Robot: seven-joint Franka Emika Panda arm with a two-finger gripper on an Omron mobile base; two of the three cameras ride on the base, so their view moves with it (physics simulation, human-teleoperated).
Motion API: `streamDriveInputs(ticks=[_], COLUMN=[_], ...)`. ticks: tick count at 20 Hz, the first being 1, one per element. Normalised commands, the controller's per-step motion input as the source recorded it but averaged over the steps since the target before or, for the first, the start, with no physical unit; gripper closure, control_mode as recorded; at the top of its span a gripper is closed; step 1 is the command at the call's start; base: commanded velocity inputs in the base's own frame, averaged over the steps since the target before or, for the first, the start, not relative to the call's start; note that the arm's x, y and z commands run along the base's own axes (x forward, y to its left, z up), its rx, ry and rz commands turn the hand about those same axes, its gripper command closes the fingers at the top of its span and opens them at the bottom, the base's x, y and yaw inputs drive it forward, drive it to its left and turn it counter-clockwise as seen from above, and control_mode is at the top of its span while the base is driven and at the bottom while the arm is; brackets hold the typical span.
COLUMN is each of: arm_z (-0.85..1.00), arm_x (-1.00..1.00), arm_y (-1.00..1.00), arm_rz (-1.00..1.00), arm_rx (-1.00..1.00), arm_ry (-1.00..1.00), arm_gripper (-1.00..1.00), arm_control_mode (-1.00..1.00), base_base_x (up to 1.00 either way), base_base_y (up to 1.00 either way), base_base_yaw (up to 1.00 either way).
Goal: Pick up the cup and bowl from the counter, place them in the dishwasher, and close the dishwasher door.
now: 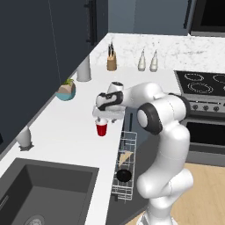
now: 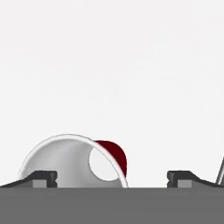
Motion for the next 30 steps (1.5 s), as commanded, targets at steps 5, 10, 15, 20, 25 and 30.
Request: streamDriveInputs(ticks=[5,10,15,20,25,30], arm_z=[-0.38,-0.41,-0.18,-0.13,-0.13,-0.03], arm_x=[0.0,0.01,0.0,-0.16,-0.42,-0.63], arm_y=[0.0,0.0,0.0,0.0,-0.02,-0.48], arm_rz=[0.03,0.04,0.02,0.04,0.09,0.08], arm_rx=[0.0,0.01,0.0,0.0,0.0,0.0], arm_ry=[0.0,0.0,0.0,0.0,0.0,-0.04], arm_gripper=[-1.0,-1.0,1.0,1.0,1.0,1.0], arm_control_mode=[-1.0,-1.0,-1.0,-1.0,-1.0,-1.0], base_base_x=[0.0,0.0,0.0,0.0,0.0,0.0], base_base_y=[0.0,0.0,0.0,0.0,0.0,0.0], base_base_yaw=[0.0,0.0,0.0,0.0,0.0,0.0])
